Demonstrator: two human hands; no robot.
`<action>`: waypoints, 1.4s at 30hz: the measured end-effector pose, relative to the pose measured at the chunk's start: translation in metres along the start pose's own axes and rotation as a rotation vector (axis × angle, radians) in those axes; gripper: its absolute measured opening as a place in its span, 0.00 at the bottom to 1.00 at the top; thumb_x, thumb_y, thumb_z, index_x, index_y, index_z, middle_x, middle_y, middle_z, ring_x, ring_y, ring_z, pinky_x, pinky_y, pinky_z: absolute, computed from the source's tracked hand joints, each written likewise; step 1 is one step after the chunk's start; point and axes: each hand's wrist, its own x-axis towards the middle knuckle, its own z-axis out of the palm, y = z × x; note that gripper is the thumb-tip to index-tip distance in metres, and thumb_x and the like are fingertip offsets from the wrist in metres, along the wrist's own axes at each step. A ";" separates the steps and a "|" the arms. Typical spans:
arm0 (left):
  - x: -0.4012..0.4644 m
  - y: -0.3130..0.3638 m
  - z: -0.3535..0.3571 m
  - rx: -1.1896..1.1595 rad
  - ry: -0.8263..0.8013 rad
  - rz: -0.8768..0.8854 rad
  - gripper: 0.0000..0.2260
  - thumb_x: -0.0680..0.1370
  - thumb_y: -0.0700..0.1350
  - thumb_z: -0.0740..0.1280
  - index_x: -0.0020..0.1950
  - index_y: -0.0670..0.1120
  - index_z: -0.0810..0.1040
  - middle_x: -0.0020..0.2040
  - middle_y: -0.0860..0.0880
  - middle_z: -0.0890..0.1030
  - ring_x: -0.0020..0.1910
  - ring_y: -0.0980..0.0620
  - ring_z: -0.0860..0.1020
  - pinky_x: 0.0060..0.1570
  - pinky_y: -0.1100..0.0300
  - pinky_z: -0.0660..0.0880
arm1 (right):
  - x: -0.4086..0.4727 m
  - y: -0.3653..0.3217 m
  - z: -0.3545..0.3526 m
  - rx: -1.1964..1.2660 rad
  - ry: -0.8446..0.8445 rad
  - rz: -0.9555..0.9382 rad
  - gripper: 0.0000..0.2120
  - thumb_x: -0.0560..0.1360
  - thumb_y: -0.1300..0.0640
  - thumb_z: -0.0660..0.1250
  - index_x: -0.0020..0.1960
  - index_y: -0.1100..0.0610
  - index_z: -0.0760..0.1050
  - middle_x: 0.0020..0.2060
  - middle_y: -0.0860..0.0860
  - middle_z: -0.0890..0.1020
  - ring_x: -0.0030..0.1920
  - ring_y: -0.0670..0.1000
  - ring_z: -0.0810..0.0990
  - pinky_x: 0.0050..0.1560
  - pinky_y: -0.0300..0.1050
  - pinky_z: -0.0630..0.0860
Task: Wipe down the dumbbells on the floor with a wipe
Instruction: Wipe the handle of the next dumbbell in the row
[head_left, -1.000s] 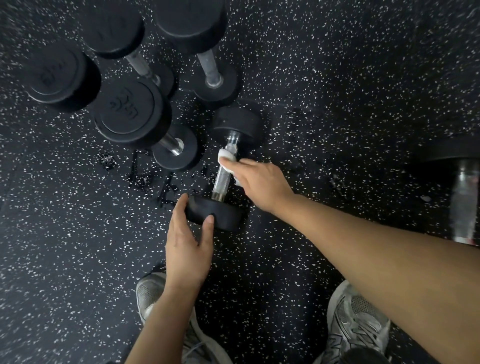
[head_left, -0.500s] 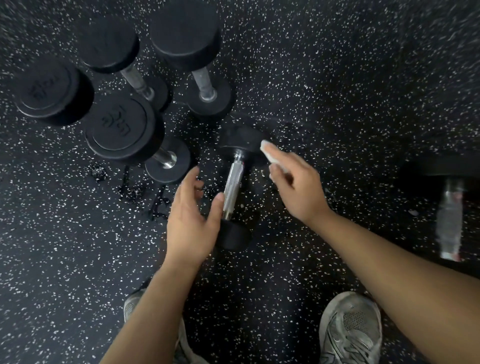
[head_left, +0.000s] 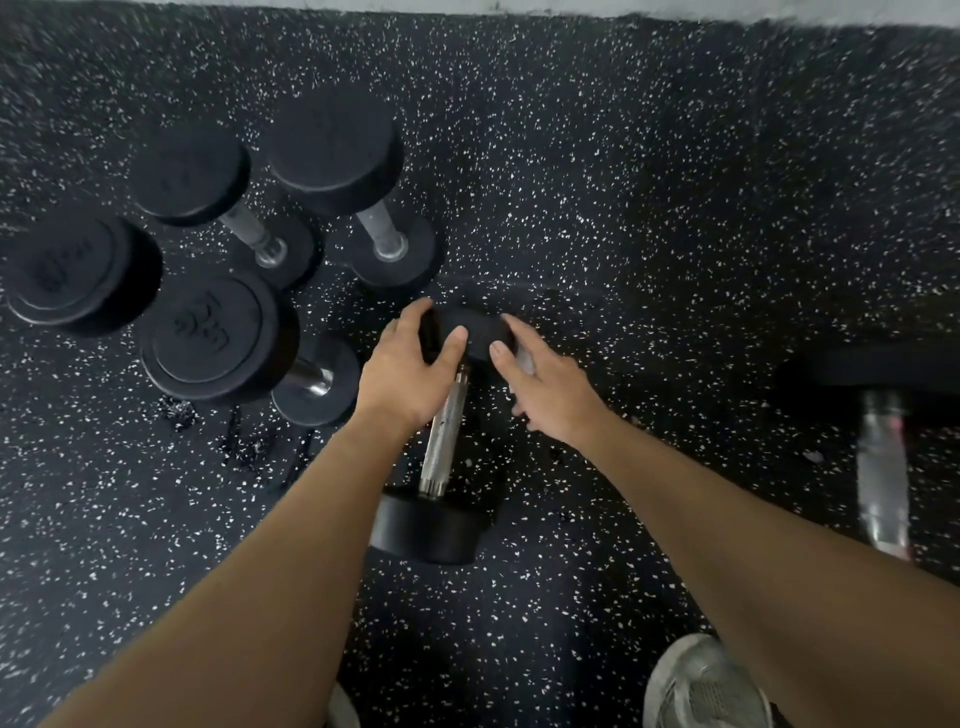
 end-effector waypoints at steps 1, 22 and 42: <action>0.004 -0.001 0.000 -0.011 -0.012 -0.013 0.29 0.82 0.62 0.63 0.81 0.55 0.63 0.77 0.48 0.71 0.74 0.47 0.72 0.70 0.52 0.68 | -0.001 -0.002 0.001 0.039 -0.020 0.017 0.30 0.75 0.23 0.52 0.76 0.25 0.52 0.58 0.50 0.82 0.52 0.55 0.86 0.50 0.58 0.85; -0.047 0.000 -0.029 -0.319 0.058 0.113 0.26 0.77 0.58 0.72 0.73 0.60 0.69 0.66 0.51 0.80 0.40 0.56 0.84 0.51 0.53 0.82 | -0.051 -0.040 0.010 0.551 0.057 -0.177 0.27 0.78 0.53 0.74 0.74 0.47 0.70 0.61 0.46 0.83 0.60 0.47 0.84 0.66 0.53 0.79; -0.077 0.003 -0.075 -0.602 0.180 0.364 0.27 0.78 0.47 0.73 0.75 0.48 0.68 0.83 0.53 0.59 0.73 0.46 0.75 0.68 0.41 0.76 | -0.052 -0.093 -0.016 0.132 0.142 -0.593 0.28 0.79 0.47 0.71 0.77 0.45 0.68 0.70 0.48 0.69 0.70 0.47 0.74 0.67 0.48 0.78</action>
